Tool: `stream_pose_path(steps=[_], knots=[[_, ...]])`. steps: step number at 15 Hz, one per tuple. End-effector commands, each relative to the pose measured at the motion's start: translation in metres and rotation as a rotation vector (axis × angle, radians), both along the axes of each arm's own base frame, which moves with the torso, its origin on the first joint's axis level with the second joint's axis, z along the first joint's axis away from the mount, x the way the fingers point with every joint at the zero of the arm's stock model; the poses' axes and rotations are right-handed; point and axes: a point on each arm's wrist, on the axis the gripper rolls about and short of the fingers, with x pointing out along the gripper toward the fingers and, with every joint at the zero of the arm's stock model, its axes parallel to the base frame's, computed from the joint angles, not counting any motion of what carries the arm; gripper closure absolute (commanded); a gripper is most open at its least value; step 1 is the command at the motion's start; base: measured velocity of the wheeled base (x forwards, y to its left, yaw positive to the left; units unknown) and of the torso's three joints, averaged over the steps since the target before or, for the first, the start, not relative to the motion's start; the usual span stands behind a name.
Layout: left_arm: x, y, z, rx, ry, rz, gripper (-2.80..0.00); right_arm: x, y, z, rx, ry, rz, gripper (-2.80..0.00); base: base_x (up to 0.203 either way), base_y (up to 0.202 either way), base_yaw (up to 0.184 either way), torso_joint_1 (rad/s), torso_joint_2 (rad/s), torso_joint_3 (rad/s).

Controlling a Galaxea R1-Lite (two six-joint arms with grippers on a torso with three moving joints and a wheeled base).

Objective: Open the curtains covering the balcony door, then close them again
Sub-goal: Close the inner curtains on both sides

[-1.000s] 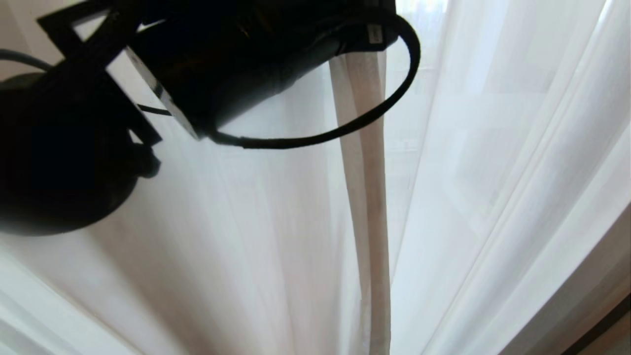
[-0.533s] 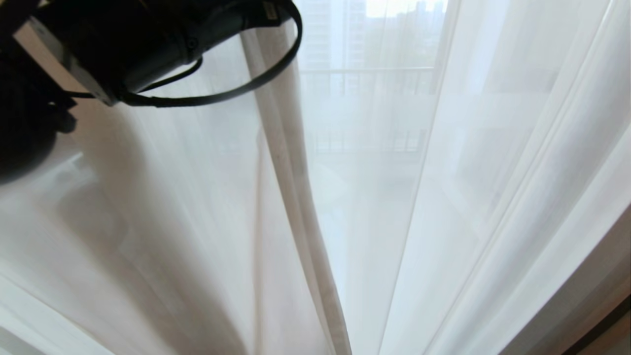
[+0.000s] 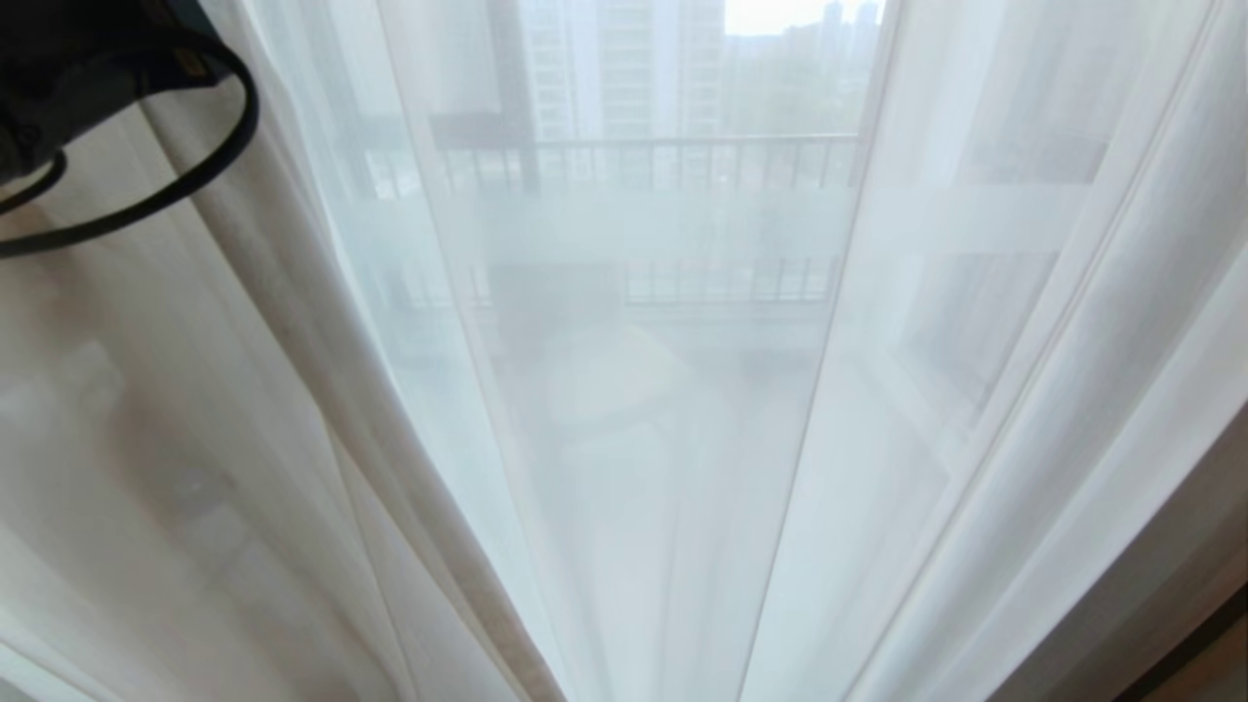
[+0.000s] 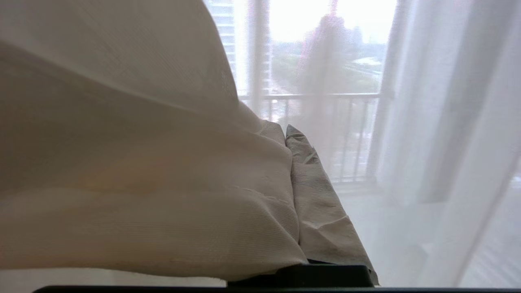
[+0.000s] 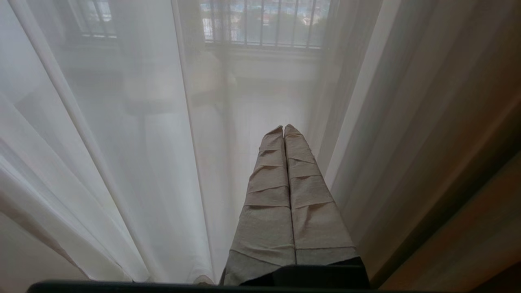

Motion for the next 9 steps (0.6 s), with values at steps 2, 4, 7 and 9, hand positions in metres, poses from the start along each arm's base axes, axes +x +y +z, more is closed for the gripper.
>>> stream_pose_path(steps=[2,4,7,9], knots=[[-0.020,0.045,-0.011,0.022,0.009,0.221,0.00,0.000,0.000,0.000,-0.001,0.001,0.002,0.00,0.000,0.000,0.000,0.000,0.00,0.000],[-0.023,0.060,-0.030,0.038,0.064,0.302,0.00,0.000,0.000,0.000,-0.001,0.001,0.001,0.00,0.000,0.000,0.000,0.000,0.00,0.000],[-0.028,0.070,-0.050,0.043,0.090,0.358,0.00,0.000,0.000,0.000,-0.001,0.001,0.001,0.00,0.000,0.000,0.000,0.000,0.00,0.000],[-0.031,0.072,-0.056,0.043,0.096,0.371,0.00,0.000,0.000,0.000,-0.001,0.001,0.001,0.00,0.000,0.000,0.000,0.000,0.00,0.000]])
